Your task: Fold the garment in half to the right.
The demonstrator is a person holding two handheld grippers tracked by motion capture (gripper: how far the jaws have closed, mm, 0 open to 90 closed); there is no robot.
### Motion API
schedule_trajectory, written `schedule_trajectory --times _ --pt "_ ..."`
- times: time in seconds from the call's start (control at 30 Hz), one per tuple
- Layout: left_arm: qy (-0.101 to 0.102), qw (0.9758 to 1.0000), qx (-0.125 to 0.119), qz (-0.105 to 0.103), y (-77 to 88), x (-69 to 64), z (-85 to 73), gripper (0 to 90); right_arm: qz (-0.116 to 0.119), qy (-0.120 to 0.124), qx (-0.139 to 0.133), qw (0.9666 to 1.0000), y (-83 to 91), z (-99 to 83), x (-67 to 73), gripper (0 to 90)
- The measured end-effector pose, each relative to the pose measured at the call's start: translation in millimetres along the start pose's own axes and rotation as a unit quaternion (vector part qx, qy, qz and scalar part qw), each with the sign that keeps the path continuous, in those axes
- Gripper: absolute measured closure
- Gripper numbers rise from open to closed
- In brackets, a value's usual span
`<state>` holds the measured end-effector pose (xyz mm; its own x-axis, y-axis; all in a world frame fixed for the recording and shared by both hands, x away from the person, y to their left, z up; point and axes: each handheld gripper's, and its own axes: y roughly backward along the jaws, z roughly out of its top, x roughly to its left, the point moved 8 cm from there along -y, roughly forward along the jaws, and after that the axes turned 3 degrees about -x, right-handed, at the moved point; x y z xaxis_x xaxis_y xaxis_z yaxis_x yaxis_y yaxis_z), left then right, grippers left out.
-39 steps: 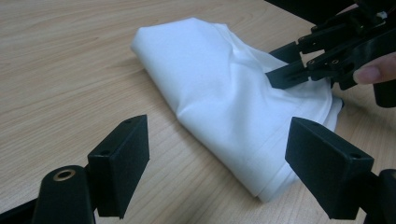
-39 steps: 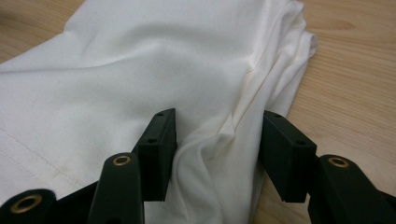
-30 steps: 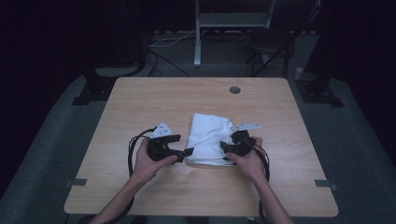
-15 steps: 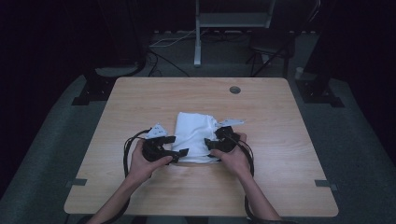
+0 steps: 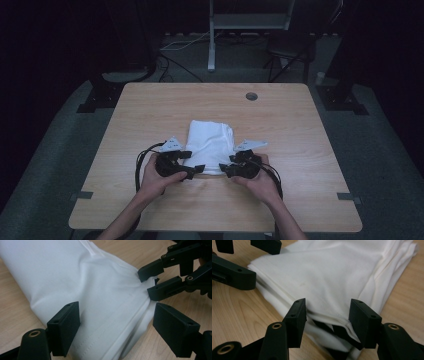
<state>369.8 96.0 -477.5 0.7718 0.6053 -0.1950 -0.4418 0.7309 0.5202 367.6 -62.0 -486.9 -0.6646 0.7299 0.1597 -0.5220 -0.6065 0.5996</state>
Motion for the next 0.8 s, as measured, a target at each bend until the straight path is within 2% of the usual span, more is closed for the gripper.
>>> schedule_trajectory --times 0.13,0.23,0.33,0.37,0.4,0.47,0.53,0.63,0.7,0.8 --pt "0.004 1.0 0.004 -0.003 -1.6 -1.6 -3.4 21.6 0.0 -0.008 -0.001 1.0 3.1 -1.8 0.0 47.1" --pt "-0.003 1.0 0.006 -0.001 -2.0 -2.6 -5.8 21.6 0.0 -0.006 0.0 1.0 4.8 -3.0 0.8 46.8" --pt "-0.001 1.0 0.003 -0.001 -0.4 -2.2 -4.6 21.6 -0.002 -0.008 -0.003 1.0 6.3 -4.3 0.1 46.6" --pt "0.002 1.0 -0.006 -0.001 1.3 -2.7 -1.6 21.6 -0.001 -0.013 -0.005 0.9999 6.3 -4.5 0.5 46.5" --pt "0.005 0.9998 -0.018 -0.006 3.2 -4.3 2.2 21.6 -0.001 -0.014 -0.009 0.9999 6.7 -4.0 0.5 46.0" --pt "0.004 0.9989 -0.037 -0.028 6.5 -11.6 8.1 21.6 -0.002 -0.018 -0.018 0.9997 9.4 -1.2 0.7 45.9" --pt "-0.006 0.9979 -0.042 -0.049 7.0 -19.4 9.2 21.6 -0.009 -0.016 -0.03 0.9994 12.7 2.5 0.2 45.9" --pt "-0.007 0.9969 -0.038 -0.068 4.0 -25.2 6.2 21.6 -0.002 -0.006 -0.037 0.9993 14.3 5.7 3.9 46.0" --pt "-0.007 0.9975 -0.02 -0.067 0.4 -23.3 0.7 21.6 0.002 0.002 -0.026 0.9997 11.8 2.8 6.7 45.8" --pt "0.006 0.9973 -0.009 -0.073 -2.8 -21.6 -6.4 21.6 0.002 0.001 -0.014 0.9999 9.2 -3.1 6.4 45.7"
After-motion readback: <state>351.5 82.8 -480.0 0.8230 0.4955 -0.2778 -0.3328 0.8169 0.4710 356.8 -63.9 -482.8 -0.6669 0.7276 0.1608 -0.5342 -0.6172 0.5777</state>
